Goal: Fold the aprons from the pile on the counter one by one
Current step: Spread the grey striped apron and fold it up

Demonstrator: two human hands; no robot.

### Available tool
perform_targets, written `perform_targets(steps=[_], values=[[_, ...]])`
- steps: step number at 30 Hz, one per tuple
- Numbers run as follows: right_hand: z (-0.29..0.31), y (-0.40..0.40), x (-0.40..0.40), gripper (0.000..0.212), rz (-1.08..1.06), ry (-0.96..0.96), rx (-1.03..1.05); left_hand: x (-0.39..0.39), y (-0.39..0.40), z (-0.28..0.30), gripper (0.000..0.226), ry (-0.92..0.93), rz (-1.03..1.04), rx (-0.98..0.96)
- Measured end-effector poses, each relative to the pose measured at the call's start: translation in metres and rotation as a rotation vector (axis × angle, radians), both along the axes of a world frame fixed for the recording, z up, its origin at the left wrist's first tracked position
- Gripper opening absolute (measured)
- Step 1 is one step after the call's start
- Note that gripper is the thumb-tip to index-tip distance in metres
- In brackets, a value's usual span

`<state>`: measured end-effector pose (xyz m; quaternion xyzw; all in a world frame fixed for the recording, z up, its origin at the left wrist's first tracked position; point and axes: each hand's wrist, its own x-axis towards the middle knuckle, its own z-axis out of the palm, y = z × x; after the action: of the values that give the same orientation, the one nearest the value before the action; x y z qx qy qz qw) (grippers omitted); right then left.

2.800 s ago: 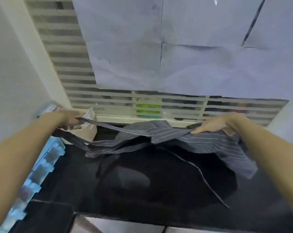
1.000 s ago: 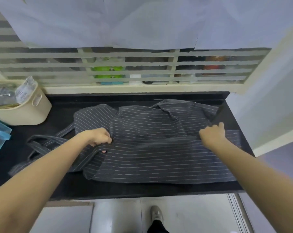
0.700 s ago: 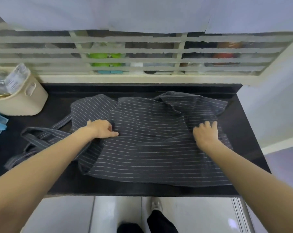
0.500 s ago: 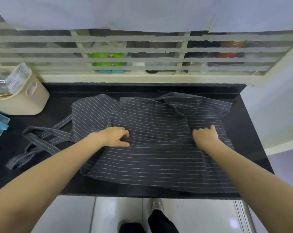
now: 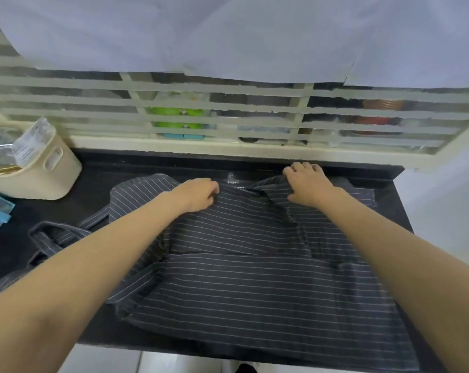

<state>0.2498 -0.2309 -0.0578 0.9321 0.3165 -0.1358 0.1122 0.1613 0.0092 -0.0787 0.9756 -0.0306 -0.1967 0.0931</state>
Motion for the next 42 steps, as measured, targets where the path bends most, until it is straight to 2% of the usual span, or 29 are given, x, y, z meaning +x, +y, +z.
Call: perform_targets(steps=[2, 3, 5, 7, 9, 11, 12, 13, 14, 15, 16, 17, 19, 21, 22, 24, 26, 28, 29, 31, 34, 37, 40, 42], values=[[-0.003, 0.002, 0.013, 0.070, 0.017, -0.030, -0.083, 0.021, -0.007, -0.002, 0.043, -0.043, -0.051, 0.066], [-0.003, 0.002, 0.016, 0.064, 0.032, -0.019, -0.099, 0.029, -0.009, -0.004, 0.049, -0.047, -0.081, 0.120], [-0.003, 0.000, 0.017, 0.034, 0.071, 0.085, -0.093, 0.039, -0.011, -0.008, 0.056, -0.013, -0.112, 0.250], [-0.003, -0.005, 0.011, 0.017, 0.098, 0.209, -0.141, 0.039, -0.014, -0.011, 0.044, 0.005, -0.180, 0.381], [-0.011, -0.013, 0.001, 0.014, 0.067, 0.433, -0.262, 0.030, -0.020, -0.011, 0.032, 0.009, -0.269, 0.418], [-0.022, -0.020, -0.005, 0.024, -0.121, 0.795, -0.338, 0.017, -0.027, -0.011, 0.030, 0.029, -0.341, 0.364], [-0.025, -0.022, -0.004, 0.028, -0.226, 0.935, -0.268, 0.011, -0.031, -0.011, 0.033, 0.030, -0.385, 0.360], [-0.027, -0.021, -0.001, 0.029, -0.300, 0.983, -0.119, 0.005, -0.034, -0.011, 0.036, 0.027, -0.423, 0.367], [-0.027, -0.020, 0.005, 0.028, -0.329, 0.923, 0.065, 0.000, -0.035, -0.014, 0.039, 0.024, -0.443, 0.377], [-0.029, -0.019, 0.011, 0.026, -0.311, 0.771, 0.203, -0.003, -0.036, -0.016, 0.041, 0.035, -0.449, 0.390], [-0.031, -0.017, 0.016, 0.029, -0.253, 0.613, 0.247, -0.006, -0.036, -0.018, 0.039, 0.053, -0.450, 0.389], [-0.034, -0.015, 0.017, 0.040, -0.179, 0.524, 0.194, -0.008, -0.036, -0.018, 0.034, 0.092, -0.447, 0.365], [-0.046, -0.013, 0.010, 0.058, -0.079, 0.488, -0.006, -0.012, -0.036, -0.020, 0.017, 0.246, -0.382, 0.214], [-0.057, -0.013, 0.000, 0.055, -0.016, 0.388, -0.096, -0.012, -0.034, -0.021, 0.025, 0.406, -0.194, -0.056], [-0.061, -0.012, -0.005, 0.049, 0.025, 0.313, -0.119, -0.009, -0.033, -0.020, 0.028, 0.413, -0.080, -0.201], [-0.068, -0.009, -0.012, 0.039, 0.088, 0.208, -0.142, 0.002, -0.032, -0.020, 0.032, 0.251, 0.095, -0.365], [-0.069, -0.008, -0.018, 0.034, 0.106, 0.252, -0.129, 0.014, -0.040, -0.020, 0.054, 0.149, 0.055, -0.306], [-0.061, -0.006, -0.018, 0.019, 0.043, 0.360, -0.013, 0.023, -0.055, -0.024, 0.074, 0.261, -0.021, -0.328], [-0.052, -0.003, -0.015, 0.009, -0.004, 0.388, 0.105, 0.027, -0.061, -0.027, 0.073, 0.348, -0.025, -0.373], [-0.023, -0.003, -0.002, 0.011, -0.086, 0.344, 0.370, 0.032, -0.071, -0.027, 0.052, 0.435, -0.023, -0.410], [0.028, -0.010, 0.017, 0.012, -0.075, 0.179, 0.608, 0.036, -0.067, -0.009, 0.027, 0.356, 0.047, -0.331], [0.055, -0.021, 0.030, 0.016, -0.015, 0.082, 0.565, 0.042, -0.042, 0.026, 0.020, 0.328, 0.131, -0.220], [0.069, -0.032, 0.034, 0.016, 0.004, -0.064, 0.518, 0.045, -0.009, 0.069, 0.023, 0.343, 0.275, -0.247], [0.077, -0.034, 0.032, 0.015, 0.034, -0.185, 0.494, 0.043, 0.006, 0.093, 0.024, 0.220, 0.300, -0.154]])
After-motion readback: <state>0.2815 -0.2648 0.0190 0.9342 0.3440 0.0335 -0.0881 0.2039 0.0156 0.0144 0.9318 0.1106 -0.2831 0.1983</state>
